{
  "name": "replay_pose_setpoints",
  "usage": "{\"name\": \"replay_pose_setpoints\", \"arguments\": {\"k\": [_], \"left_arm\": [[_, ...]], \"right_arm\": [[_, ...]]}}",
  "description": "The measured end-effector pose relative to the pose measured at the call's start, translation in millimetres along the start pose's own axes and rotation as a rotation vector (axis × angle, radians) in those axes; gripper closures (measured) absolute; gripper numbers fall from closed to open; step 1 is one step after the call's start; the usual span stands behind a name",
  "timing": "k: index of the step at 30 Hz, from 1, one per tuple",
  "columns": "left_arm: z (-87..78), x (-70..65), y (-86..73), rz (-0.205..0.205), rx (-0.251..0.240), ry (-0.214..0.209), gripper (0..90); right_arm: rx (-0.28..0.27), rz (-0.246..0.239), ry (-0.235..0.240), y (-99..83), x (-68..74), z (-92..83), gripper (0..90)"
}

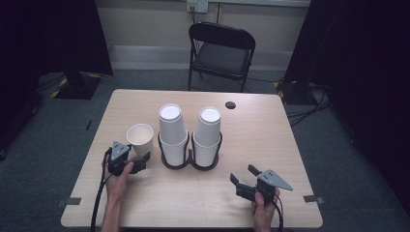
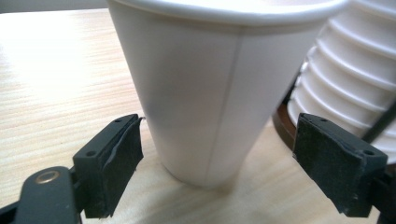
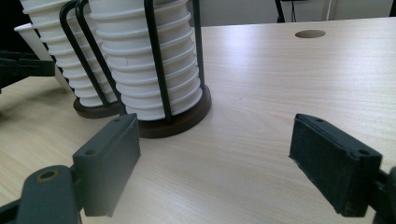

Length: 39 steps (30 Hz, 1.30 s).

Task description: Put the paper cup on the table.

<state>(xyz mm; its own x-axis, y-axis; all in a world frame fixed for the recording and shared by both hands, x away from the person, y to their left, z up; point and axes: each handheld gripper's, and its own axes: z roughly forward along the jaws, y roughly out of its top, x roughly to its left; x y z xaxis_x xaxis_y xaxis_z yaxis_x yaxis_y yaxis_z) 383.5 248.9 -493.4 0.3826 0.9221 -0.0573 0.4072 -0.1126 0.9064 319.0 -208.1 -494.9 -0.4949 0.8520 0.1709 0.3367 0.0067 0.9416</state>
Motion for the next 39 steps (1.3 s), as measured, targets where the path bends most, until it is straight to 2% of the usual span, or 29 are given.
{"name": "replay_pose_setpoints", "arguments": {"k": [2,4,8,10,12,15,19,24,26,29,34,35,37,39], "left_arm": [[-2.5,-2.1,-0.4,0.013,-0.003,0.010,15.5],[-5.5,-3.2,-1.2,0.008,-0.016,0.004,15.5],[-14.8,-7.6,-4.4,-0.008,-0.039,-0.040,15.5],[-18.2,-10.6,-5.7,-0.011,-0.040,-0.053,15.5],[-21.1,-13.7,-6.3,-0.017,-0.039,-0.037,15.5],[-25.1,-17.4,-6.8,-0.029,-0.031,-0.055,15.6],[-31.2,-27.8,-9.5,-0.007,-0.033,-0.086,15.6],[-40.6,-39.3,-7.4,0.016,-0.071,-0.140,15.4],[-41.7,-43.4,-8.1,0.018,-0.084,-0.170,15.4],[-41.5,-53.5,-11.5,0.045,-0.084,-0.186,15.4],[-46.0,-65.1,-16.9,0.037,-0.090,-0.206,15.5],[-47.4,-66.6,-17.4,0.049,-0.093,-0.202,15.5],[-49.8,-69.4,-17.6,0.035,-0.101,-0.207,15.6],[-52.2,-73.6,-17.9,0.022,-0.137,-0.211,15.8]], "right_arm": [[0.000,0.001,0.001,0.0,-0.1,0.0,15.7],[0.000,0.000,0.000,0.0,0.0,0.0,15.7],[-0.002,0.001,-0.004,0.0,0.1,0.0,15.7],[-0.002,0.001,-0.002,0.0,0.0,0.1,15.7],[-0.001,0.001,-0.004,0.0,0.1,0.0,15.7],[-0.001,0.001,-0.003,0.0,0.1,0.1,15.7],[0.001,0.002,-0.002,0.1,0.0,0.2,15.7],[-0.001,-0.001,-0.004,0.0,0.2,0.0,15.7],[-0.001,0.001,-0.002,0.0,0.1,0.1,15.7],[-0.007,-0.002,-0.004,-0.3,0.3,-0.2,15.7],[-0.011,-0.005,-0.005,-0.4,0.7,-0.7,15.7],[-0.015,-0.004,-0.005,-0.5,0.6,-0.9,15.7],[-0.015,0.000,-0.007,-0.6,0.5,-1.0,15.7],[-0.015,-0.001,-0.006,-0.5,0.5,-1.0,15.7]]}}
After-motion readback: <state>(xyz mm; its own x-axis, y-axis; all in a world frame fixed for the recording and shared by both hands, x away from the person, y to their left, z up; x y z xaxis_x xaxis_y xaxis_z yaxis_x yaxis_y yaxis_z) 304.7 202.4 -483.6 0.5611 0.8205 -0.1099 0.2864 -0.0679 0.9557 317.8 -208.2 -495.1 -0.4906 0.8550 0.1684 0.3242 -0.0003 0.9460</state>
